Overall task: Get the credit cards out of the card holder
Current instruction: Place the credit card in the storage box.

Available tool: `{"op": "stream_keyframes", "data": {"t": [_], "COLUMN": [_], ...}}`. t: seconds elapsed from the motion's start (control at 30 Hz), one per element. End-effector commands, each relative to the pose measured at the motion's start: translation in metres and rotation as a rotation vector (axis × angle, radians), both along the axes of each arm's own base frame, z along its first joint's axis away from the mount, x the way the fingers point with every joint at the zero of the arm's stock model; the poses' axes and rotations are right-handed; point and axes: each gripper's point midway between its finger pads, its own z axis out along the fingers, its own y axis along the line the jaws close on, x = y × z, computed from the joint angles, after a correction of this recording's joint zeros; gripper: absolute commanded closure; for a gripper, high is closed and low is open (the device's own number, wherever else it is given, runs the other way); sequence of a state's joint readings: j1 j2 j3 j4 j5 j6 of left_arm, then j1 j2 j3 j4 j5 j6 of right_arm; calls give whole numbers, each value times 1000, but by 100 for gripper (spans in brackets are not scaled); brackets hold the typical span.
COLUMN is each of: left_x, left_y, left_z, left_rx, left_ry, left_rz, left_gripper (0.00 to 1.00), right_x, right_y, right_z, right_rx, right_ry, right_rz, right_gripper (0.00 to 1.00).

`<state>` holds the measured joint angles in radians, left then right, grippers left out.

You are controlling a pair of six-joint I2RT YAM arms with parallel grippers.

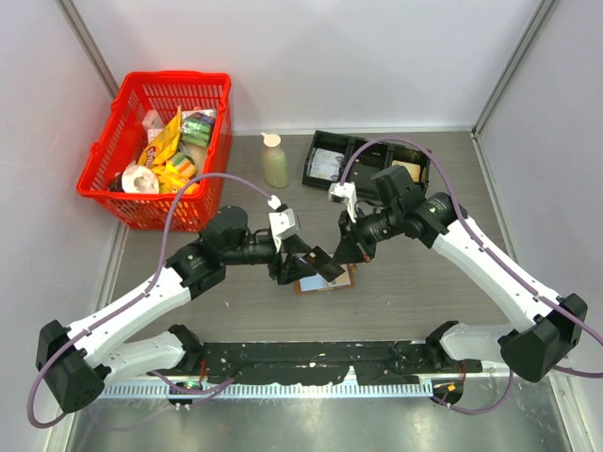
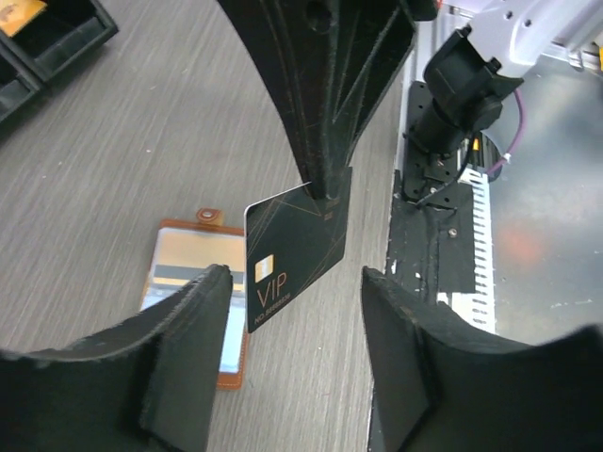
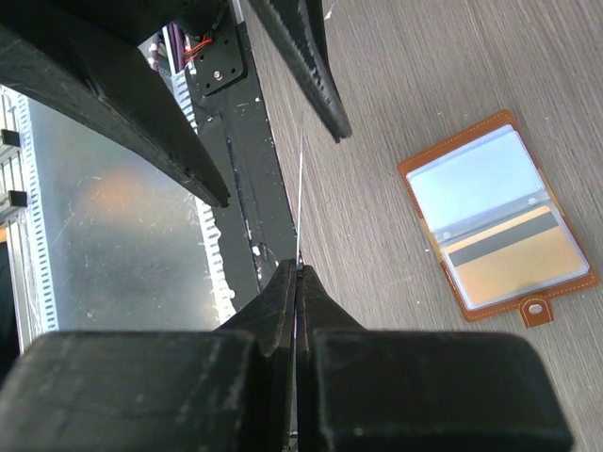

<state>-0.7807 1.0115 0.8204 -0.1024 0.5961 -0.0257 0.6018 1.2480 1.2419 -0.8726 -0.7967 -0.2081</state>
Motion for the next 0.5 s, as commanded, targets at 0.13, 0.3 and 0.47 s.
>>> {"op": "stream_keyframes", "data": {"t": [0.13, 0.3, 0.47], "left_x": [-15, -22, -32], "left_y": [-9, -11, -12], "left_z": [6, 6, 9], "left_rx": [-28, -32, -46], "left_ry": [25, 47, 66], "left_rz": [-121, -165, -225], "left_gripper": [53, 69, 92], "right_x": [-4, -8, -8], "right_y": [6, 6, 5], "right_z": [20, 21, 20], "right_rx": [53, 71, 75], "right_ry": [-58, -68, -87], "right_rz": [63, 92, 98], "right_gripper": [99, 99, 99]}}
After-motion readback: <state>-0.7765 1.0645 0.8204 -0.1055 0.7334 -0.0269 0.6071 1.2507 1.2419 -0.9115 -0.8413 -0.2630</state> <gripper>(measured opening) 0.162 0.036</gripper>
